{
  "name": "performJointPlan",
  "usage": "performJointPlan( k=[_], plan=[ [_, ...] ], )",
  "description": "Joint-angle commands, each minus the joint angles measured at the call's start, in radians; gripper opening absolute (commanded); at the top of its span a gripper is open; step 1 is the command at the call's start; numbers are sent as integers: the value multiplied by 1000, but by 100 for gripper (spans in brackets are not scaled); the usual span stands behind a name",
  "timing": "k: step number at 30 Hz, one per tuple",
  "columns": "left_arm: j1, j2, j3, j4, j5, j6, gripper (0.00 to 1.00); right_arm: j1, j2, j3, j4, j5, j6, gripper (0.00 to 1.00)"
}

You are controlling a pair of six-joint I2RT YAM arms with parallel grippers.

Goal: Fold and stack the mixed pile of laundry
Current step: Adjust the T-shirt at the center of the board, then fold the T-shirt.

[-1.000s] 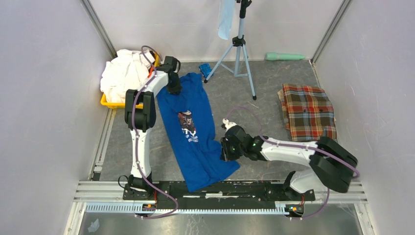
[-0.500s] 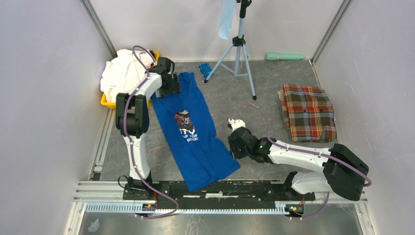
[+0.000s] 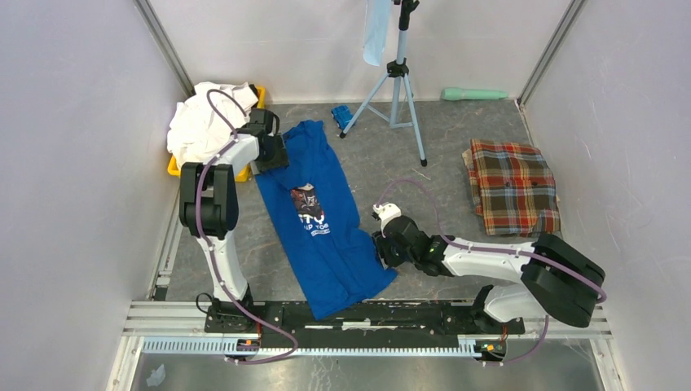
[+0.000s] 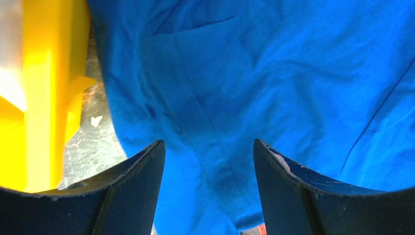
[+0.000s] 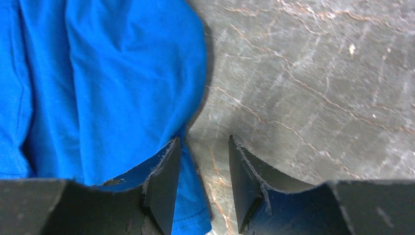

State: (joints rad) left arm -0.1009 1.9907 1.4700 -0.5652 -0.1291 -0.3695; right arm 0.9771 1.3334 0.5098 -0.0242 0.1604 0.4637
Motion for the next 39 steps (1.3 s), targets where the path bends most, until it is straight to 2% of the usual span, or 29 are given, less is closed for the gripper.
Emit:
performJointPlan(
  k=[1, 3, 6, 8, 12, 18, 20, 22, 26, 27, 31, 32, 34, 36, 39],
  plan=[
    [0, 51, 69, 60, 40, 49, 71, 2, 38, -7, 111, -61, -42, 47],
    [0, 110, 127, 34, 56, 48, 69, 2, 59, -7, 104, -64, -35, 45],
    [-4, 201, 217, -8, 98, 46, 61, 1, 79, -23, 70, -59, -5, 34],
    [-8, 255, 276, -41, 113, 44, 59, 3, 75, -61, 64, -69, 22, 27],
    [-27, 349, 404, -96, 124, 52, 56, 4, 51, -135, 68, -140, 91, 20],
    [-52, 474, 596, -183, 165, 67, 55, 56, -14, -155, 99, -242, 169, 20],
    [-61, 466, 611, -209, 144, 72, 57, 74, -34, -138, 92, -261, 168, 20],
    [-68, 394, 547, -191, 113, 69, 62, 80, -60, -115, 32, -225, 156, 22],
    [-81, 157, 360, -131, -7, 48, 83, 80, -138, -81, -91, -76, 122, 29],
    [-82, 83, 312, -118, -31, 37, 98, 80, -147, -68, -114, -53, 110, 30],
    [-80, -181, 115, -60, -116, -22, 100, 80, -172, -35, -155, -13, 80, 33],
    [-72, -239, 29, -5, -86, -46, 100, 80, -176, -33, -157, -5, 77, 34],
    [-35, -356, -99, 52, 62, -80, 100, 80, -189, -41, -156, 9, 78, 34],
    [-36, -478, -205, 60, 95, -124, 100, 80, -206, -52, -153, 24, 86, 36],
    [-112, -663, -353, -6, -21, -190, 100, 79, -242, -80, -128, 32, 109, 42]
  ],
)
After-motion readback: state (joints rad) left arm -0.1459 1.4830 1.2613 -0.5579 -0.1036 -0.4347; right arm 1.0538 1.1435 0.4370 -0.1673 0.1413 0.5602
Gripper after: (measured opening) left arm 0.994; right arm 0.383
